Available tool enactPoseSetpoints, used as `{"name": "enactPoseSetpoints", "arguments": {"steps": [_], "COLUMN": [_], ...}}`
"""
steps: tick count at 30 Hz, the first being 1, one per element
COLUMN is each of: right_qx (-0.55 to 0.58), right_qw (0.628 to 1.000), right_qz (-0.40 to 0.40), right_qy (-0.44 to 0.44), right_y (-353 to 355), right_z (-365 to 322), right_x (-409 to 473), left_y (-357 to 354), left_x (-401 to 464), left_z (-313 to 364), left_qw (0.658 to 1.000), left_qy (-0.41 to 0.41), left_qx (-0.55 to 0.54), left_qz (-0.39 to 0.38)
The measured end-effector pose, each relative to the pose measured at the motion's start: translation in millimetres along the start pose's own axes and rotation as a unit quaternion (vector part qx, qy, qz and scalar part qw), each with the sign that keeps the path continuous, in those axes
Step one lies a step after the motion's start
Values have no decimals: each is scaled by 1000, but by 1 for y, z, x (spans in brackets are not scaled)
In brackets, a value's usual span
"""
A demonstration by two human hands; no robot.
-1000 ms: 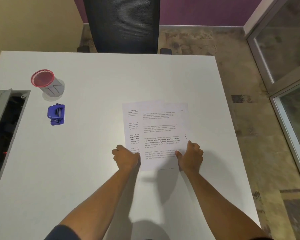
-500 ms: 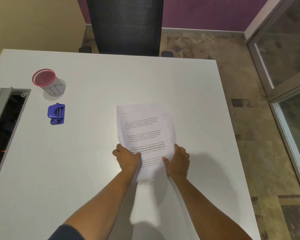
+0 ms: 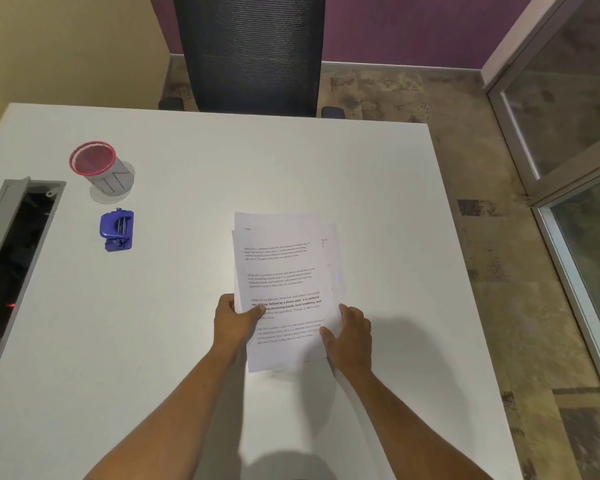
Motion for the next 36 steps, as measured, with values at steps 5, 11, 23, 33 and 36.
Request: {"name": "enactPoseSetpoints", "arguments": {"steps": [5, 11, 23, 33, 36], "right_qx": [60, 99, 459, 537, 507], "right_qw": [998, 993, 861, 783, 817], "right_qz": [-27, -62, -177, -308, -272], "right_qy": [4, 17, -131, -64, -44], "right_y": [-5, -8, -11, 28, 43], "right_z": [1, -3, 25, -11, -19], "right_x": [-8, -14, -12, -14, -16], "left_y": [11, -1, 22, 23, 25], "left_x": [2, -2, -24, -68, -76], "left_z": [-12, -6, 22, 40, 38], "left_qw": [1000, 992, 976, 940, 938], "left_qy": [1, -53, -99, -114, -122], "left_qx": [7, 42, -59, -92, -89], "left_qz": [-14, -105, -185, -310, -314]}}
Point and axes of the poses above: each hand's wrist, its own x-axis towards the middle knuckle, its own y-axis out of the back of the hand, z = x × y, the point moved 8 cm from there along x, towards the middle knuckle, and after that the axes turned 13 degrees about -y, right-handed, at the moved point
